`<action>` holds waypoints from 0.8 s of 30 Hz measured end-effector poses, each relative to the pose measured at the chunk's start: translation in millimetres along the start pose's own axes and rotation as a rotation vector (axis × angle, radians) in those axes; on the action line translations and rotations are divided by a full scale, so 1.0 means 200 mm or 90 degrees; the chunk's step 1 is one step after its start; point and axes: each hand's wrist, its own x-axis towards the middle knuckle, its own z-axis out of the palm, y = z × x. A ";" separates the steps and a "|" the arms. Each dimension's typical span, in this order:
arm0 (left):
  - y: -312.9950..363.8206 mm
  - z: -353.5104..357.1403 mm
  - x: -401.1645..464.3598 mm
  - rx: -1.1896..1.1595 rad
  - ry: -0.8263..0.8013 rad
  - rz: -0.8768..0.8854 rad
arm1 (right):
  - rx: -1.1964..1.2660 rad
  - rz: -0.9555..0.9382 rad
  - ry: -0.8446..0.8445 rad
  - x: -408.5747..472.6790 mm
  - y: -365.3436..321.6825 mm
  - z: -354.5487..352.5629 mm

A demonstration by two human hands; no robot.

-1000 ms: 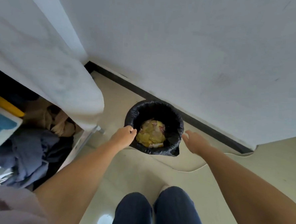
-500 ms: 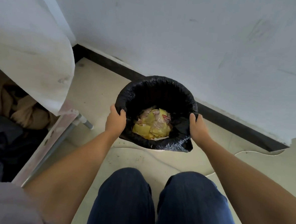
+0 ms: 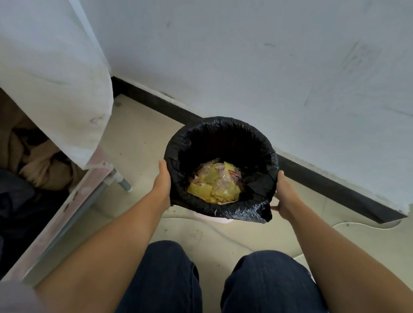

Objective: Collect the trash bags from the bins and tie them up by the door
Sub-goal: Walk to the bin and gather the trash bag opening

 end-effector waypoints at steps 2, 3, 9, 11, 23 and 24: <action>0.00 -0.01 0.01 -0.014 0.034 -0.020 | 0.027 0.067 -0.032 0.00 0.03 -0.02; 0.00 -0.02 0.01 -0.006 0.055 -0.037 | 0.023 0.097 -0.046 0.00 0.06 -0.03; -0.03 -0.07 -0.01 -0.055 -0.010 -0.213 | 0.052 0.149 -0.139 -0.04 0.06 -0.05; -0.03 -0.08 0.00 -0.114 -0.029 -0.216 | 0.047 0.154 -0.088 -0.03 0.05 -0.06; 0.19 -0.20 -0.01 -0.184 0.108 0.027 | 0.321 0.012 0.013 -0.16 -0.16 -0.17; 0.22 -0.21 -0.02 -0.197 0.106 0.048 | 0.315 0.004 -0.009 -0.17 -0.17 -0.18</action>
